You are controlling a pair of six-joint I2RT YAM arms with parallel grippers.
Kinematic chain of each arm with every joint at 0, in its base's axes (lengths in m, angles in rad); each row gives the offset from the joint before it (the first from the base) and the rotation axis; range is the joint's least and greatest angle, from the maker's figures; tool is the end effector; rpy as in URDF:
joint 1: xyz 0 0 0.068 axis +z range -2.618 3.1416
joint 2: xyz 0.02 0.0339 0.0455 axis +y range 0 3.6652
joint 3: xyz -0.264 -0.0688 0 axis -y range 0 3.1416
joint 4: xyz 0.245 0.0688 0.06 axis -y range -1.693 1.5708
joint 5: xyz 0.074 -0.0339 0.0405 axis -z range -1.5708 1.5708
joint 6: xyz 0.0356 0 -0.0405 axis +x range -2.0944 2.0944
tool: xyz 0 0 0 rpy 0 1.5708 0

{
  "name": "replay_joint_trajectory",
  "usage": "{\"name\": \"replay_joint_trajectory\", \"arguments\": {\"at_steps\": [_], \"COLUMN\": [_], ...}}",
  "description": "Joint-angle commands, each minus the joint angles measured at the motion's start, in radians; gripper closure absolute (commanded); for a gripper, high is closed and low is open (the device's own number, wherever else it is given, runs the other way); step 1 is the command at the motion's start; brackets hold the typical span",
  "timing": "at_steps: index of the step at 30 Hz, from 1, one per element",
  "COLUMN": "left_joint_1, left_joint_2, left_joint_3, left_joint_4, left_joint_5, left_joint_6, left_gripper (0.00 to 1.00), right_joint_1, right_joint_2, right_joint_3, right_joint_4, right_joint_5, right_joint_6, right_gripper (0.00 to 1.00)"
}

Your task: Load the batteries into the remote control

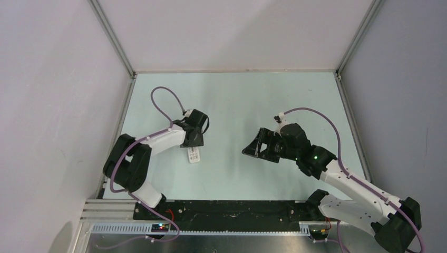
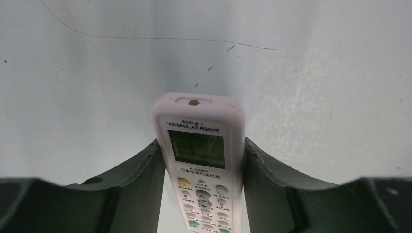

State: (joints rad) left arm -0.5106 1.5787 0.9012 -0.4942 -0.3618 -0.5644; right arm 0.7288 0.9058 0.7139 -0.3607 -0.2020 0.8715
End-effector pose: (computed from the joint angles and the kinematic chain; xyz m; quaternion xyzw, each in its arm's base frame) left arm 0.2612 -0.1318 0.1718 -0.0616 0.9629 0.0516 0.2578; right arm 0.1457 0.1397 0.2763 0.0129 0.8700 0.4092 0.2746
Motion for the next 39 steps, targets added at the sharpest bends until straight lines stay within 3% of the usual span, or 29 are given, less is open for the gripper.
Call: {"name": "replay_joint_trajectory", "arguments": {"at_steps": [1, 7, 20, 23, 29, 34, 39], "left_joint_1": [0.017, 0.027, 0.027, 0.028, 0.027, 0.027, 0.027], "left_joint_2": [0.021, 0.024, -0.049, -0.192, -0.578, -0.936, -1.171], "left_joint_3": [0.041, 0.049, 0.027, 0.016, -0.013, -0.026, -0.045], "left_joint_4": [0.01, 0.008, -0.03, -0.081, -0.162, -0.216, -0.238], "left_joint_5": [-0.013, 0.001, -0.012, -0.005, 0.087, 0.112, 0.114], "left_joint_6": [0.009, -0.007, -0.029, -0.04, -0.02, 0.02, 0.064], "left_gripper": [0.5, 0.39, 0.12, 0.02, 0.0, 0.0, 0.0], "right_joint_1": [-0.004, 0.004, 0.035, 0.026, 0.016, 0.014, 0.013], "right_joint_2": [-0.017, -0.026, -0.169, -0.223, -0.292, -0.362, -0.45], "right_joint_3": [-0.004, -0.004, 0.024, 0.059, 0.177, 0.282, 0.353], "right_joint_4": [0.034, 0.026, -0.203, -0.297, -0.55, -0.675, -0.748], "right_joint_5": [-0.008, 0.013, 0.356, 0.449, 0.82, 0.945, 1.038], "right_joint_6": [0.02, 0.02, -0.044, -0.018, 0.077, 0.05, 0.012], "right_gripper": [0.08, 0.08, 0.01, 0.01, 0.01, 0.01, 0.01]}}
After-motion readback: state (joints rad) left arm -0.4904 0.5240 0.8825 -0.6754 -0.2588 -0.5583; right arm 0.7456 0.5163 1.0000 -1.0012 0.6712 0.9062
